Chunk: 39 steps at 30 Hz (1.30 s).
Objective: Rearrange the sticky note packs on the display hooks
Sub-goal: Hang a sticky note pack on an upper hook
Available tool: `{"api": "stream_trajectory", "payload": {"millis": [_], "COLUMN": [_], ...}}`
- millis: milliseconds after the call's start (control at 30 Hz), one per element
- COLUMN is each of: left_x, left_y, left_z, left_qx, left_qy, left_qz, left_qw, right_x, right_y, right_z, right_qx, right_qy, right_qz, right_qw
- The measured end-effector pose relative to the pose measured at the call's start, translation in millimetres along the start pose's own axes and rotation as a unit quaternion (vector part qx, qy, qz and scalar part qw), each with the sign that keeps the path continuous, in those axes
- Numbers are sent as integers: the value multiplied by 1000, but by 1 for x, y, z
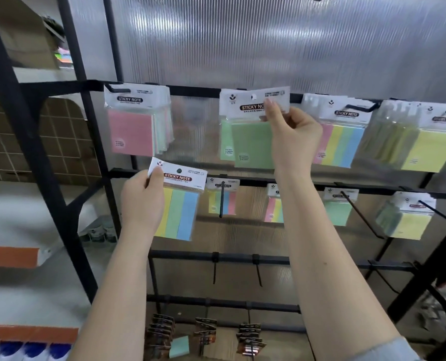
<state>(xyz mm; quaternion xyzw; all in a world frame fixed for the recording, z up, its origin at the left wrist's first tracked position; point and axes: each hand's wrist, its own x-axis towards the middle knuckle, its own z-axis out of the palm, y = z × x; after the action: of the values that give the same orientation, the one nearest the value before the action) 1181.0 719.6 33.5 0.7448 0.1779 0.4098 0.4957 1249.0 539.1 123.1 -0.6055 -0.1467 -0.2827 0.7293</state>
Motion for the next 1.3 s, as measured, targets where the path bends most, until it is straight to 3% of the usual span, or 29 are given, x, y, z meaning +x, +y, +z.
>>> {"api": "stream_trajectory", "payload": {"millis": [400,900,1100,1300], "left_x": [15,15,8,-12], "left_y": [-4,-2,1,12], "left_z": [-3,-9,-14,-18], "left_qx": [-29,-26,-31,-45], "left_qy": [-15,-33,-36,-47], "left_qz": [-24,-26,-15,-8], "left_qw": [999,999,999,998], "right_x": [1,30,22,-1], "right_y": [8,34,35,36], "right_z": [17,37,25,-14], "right_qx": [25,-51,-42,-130], "right_qy": [57,84,128,131], "right_qz": [27,64,62,49], "right_qw": [998,993,989,982]}}
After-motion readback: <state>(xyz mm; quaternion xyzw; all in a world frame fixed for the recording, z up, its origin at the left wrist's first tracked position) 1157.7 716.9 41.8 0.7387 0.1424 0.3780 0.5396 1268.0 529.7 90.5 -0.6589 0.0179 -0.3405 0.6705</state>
